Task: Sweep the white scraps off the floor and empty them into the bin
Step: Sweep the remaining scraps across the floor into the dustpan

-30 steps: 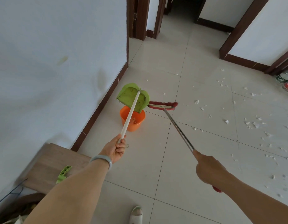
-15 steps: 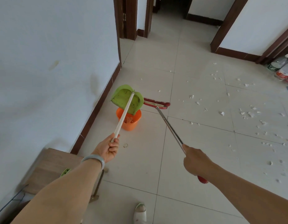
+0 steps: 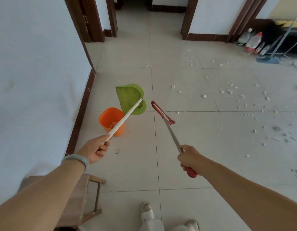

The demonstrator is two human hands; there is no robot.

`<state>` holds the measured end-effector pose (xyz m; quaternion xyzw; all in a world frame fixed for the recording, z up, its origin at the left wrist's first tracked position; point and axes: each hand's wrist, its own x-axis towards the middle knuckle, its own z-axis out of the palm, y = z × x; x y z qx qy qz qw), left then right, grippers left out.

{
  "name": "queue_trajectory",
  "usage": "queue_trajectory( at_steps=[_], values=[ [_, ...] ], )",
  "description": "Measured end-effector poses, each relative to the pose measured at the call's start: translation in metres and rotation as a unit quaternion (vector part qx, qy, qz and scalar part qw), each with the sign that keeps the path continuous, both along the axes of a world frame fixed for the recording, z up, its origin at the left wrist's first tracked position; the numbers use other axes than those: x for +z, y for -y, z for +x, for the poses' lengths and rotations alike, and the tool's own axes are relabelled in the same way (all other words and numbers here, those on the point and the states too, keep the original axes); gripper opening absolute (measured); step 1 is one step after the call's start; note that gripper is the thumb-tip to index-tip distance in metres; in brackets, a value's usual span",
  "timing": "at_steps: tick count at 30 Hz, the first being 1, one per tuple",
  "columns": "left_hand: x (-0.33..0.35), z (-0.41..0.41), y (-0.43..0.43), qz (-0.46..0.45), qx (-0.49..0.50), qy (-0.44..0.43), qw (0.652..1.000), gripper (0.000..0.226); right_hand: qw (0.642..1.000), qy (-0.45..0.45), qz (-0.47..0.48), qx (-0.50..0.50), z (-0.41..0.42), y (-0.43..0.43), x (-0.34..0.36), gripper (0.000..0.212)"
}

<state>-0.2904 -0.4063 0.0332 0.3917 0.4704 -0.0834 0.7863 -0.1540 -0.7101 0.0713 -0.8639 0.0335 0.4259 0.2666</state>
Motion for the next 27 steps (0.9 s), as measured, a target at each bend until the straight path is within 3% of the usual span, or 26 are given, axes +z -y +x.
queue_trajectory(
  at_steps=[4,7,11,14,21,27],
  values=[
    [0.012,0.038,0.026,0.083,-0.106,-0.044,0.99,0.011,0.99,-0.059,0.001,-0.13,0.003,0.037,-0.009,0.033],
    [0.013,0.069,0.057,0.163,-0.196,-0.082,0.963,0.008,0.967,-0.098,0.008,-0.233,-0.002,0.075,-0.017,0.031],
    [0.012,0.109,0.118,0.286,-0.343,-0.111,0.888,0.012,0.924,-0.139,0.042,-0.355,-0.02,0.136,-0.023,0.026],
    [0.012,0.131,0.171,0.343,-0.419,-0.117,0.833,0.017,0.884,-0.158,0.06,-0.436,-0.034,0.177,-0.026,0.009],
    [0.005,0.164,0.307,0.397,-0.54,-0.101,0.735,0.021,0.771,-0.183,0.132,-0.596,-0.068,0.274,-0.038,0.007],
    [0.004,0.179,0.448,0.394,-0.596,-0.076,0.695,0.021,0.696,-0.21,0.173,-0.665,-0.09,0.37,-0.038,0.011]
  ],
)
